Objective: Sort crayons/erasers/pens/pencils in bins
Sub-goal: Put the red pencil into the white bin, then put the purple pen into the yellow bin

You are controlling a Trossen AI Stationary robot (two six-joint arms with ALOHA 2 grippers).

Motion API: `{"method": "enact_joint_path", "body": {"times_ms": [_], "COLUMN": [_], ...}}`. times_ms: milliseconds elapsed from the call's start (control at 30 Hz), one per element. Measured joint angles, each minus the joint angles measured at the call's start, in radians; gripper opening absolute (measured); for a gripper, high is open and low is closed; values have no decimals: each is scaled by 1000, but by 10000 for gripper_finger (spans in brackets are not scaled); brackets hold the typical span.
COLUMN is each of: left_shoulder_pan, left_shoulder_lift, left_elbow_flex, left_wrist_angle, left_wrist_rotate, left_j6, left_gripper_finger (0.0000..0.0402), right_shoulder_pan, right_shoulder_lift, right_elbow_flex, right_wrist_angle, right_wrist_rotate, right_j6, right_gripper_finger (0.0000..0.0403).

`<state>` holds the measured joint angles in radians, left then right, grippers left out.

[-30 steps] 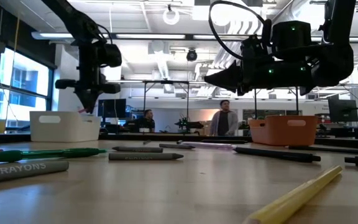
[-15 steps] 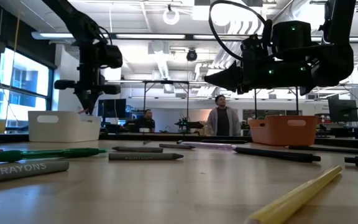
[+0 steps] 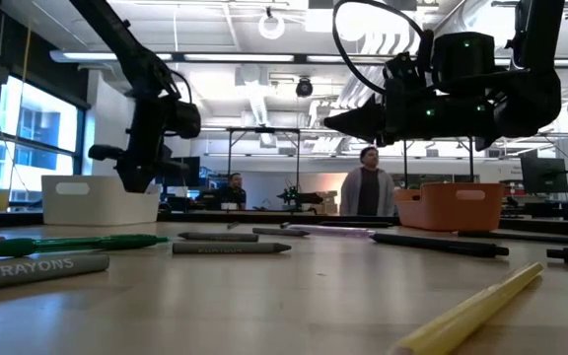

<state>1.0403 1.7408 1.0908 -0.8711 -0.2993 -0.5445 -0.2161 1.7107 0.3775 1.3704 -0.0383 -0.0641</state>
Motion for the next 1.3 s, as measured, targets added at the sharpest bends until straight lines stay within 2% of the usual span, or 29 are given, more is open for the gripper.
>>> {"method": "enact_joint_path", "body": {"times_ms": [233,633,767,900,1000,1100,1200,1300], "left_shoulder_pan": [1,0,-20,-67,-103,-143,-188,-239], "left_shoulder_lift": [0,-5,-57,-156,-262,-387,-512,-614], "left_elbow_flex": [0,0,0,-2,-45,-141,-272,-414], "left_wrist_angle": [0,-1,-14,-25,58,240,467,681], "left_wrist_rotate": [6,8,-9,-67,-52,69,206,277], "left_j6": [25,114,177,248,314,399,446,470], "left_gripper_finger": [13,90,87,59,31,6,5,5], "right_shoulder_pan": [0,0,0,0,0,0,0,0], "right_shoulder_lift": [0,0,0,0,-3,-3,-3,-3], "right_elbow_flex": [0,0,0,0,0,0,0,0], "right_wrist_angle": [4,4,4,4,4,4,4,4], "right_wrist_rotate": [0,0,0,0,0,0,1,12], "right_j6": [-5,-7,-5,3,4,7,4,3], "right_gripper_finger": [0,0,0,0,0,0,0,0]}}
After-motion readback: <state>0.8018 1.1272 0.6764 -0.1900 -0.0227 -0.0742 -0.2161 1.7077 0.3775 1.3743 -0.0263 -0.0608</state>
